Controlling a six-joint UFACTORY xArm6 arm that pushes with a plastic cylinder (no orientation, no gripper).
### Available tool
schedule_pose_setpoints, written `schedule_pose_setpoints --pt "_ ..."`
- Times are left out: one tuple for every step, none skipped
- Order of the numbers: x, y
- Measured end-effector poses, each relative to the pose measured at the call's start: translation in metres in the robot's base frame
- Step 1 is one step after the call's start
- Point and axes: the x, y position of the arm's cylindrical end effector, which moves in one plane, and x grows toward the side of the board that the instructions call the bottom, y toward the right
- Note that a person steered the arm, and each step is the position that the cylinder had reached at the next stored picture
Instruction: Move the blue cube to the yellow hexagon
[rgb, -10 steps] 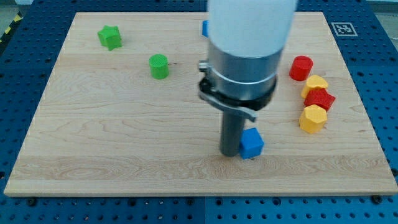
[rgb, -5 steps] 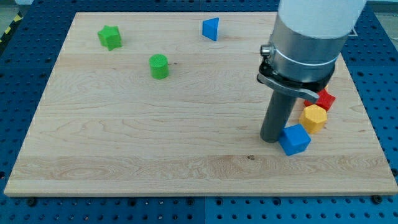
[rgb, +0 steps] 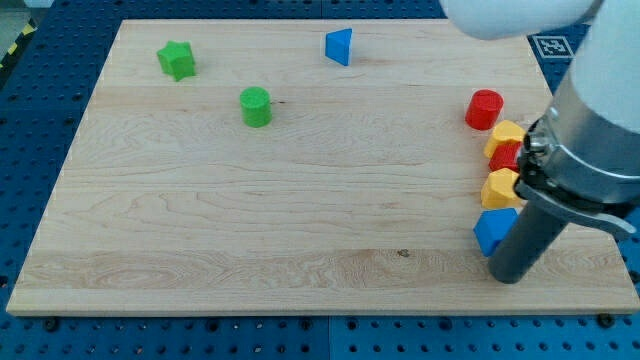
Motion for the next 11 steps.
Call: schedule_pose_setpoints --pt "0.000 0.016" --pt "0.000 0.015" --pt "-0.001 0.005" --pt "-0.010 0.003" --pt "-0.012 0.003" --pt "-0.012 -0.033" --pt "-0.024 -0.067" --pt "-0.034 -0.053" --pt "-0.036 -0.038" --pt "-0.037 -0.020" --pt "-0.036 -0.019"
